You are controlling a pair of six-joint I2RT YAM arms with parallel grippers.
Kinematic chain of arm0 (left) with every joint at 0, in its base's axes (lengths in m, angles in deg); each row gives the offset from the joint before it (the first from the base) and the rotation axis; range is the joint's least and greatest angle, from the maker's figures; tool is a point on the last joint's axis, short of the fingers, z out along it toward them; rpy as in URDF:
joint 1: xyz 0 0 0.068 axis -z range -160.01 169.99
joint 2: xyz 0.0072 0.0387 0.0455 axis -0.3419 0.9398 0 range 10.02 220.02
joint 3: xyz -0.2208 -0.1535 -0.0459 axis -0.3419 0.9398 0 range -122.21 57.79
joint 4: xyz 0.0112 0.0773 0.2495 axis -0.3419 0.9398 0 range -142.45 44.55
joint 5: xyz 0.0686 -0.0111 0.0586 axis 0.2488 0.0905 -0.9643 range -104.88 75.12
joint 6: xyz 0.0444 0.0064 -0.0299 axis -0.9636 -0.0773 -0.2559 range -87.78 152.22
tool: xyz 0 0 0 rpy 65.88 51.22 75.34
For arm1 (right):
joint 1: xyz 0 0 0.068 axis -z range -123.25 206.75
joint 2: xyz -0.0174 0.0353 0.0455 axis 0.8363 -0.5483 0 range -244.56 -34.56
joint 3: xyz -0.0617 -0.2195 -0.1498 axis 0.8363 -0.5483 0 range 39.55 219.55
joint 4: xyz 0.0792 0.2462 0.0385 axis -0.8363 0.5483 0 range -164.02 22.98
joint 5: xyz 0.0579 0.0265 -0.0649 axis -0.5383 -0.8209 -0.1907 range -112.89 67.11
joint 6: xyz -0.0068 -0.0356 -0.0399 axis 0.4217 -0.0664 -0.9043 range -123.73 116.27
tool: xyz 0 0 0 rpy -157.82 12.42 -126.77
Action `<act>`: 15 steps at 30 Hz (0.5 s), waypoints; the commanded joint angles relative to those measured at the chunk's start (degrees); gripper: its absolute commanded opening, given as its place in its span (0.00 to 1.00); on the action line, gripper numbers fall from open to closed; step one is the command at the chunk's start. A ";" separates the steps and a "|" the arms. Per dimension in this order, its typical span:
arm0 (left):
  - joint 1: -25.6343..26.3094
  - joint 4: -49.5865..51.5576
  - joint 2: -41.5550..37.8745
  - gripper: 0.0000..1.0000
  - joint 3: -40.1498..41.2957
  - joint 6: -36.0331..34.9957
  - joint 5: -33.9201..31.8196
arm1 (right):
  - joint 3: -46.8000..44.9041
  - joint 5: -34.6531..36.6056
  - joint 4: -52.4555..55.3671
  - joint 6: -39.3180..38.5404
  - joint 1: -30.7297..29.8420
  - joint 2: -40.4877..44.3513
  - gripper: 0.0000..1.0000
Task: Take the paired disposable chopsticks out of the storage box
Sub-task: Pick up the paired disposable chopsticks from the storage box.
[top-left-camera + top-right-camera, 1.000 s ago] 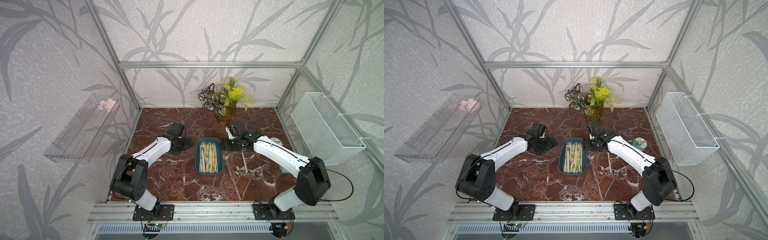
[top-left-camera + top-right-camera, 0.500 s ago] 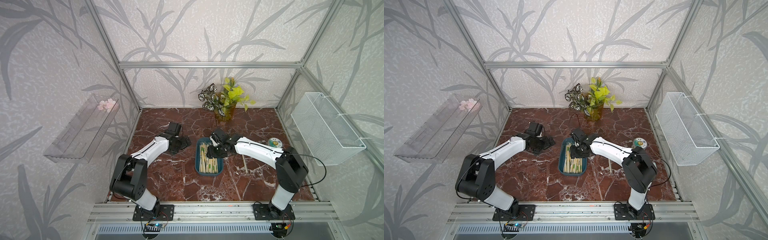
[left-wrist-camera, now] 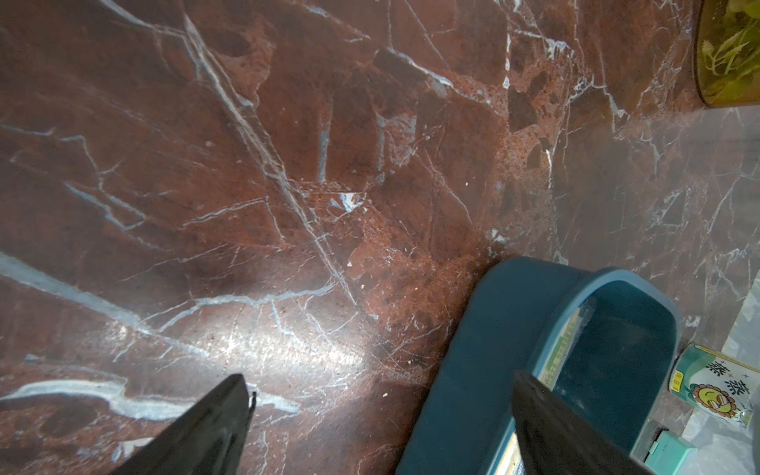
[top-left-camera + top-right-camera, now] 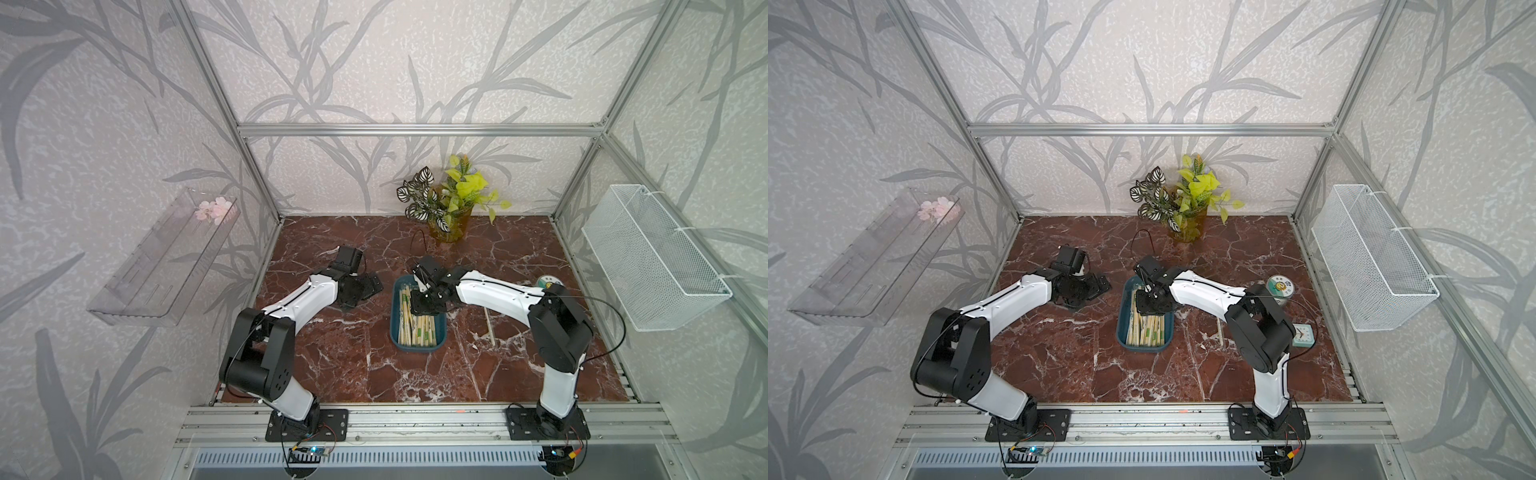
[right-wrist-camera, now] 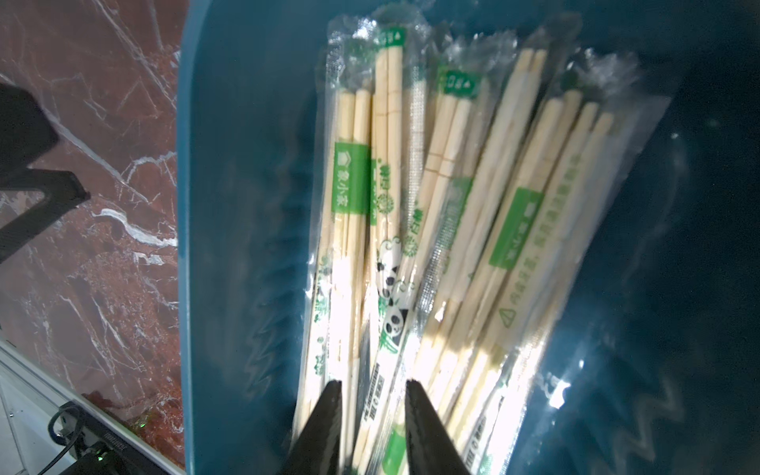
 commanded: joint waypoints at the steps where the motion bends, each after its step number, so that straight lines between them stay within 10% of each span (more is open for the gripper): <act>1: -0.40 -0.49 -0.70 1.00 0.78 0.26 0.51 | 2.25 0.09 0.74 -0.52 -0.26 -1.98 0.28; 15: -0.49 -0.82 -0.58 1.00 0.99 0.07 1.26 | 4.05 1.34 2.12 -0.70 -0.33 -6.18 0.27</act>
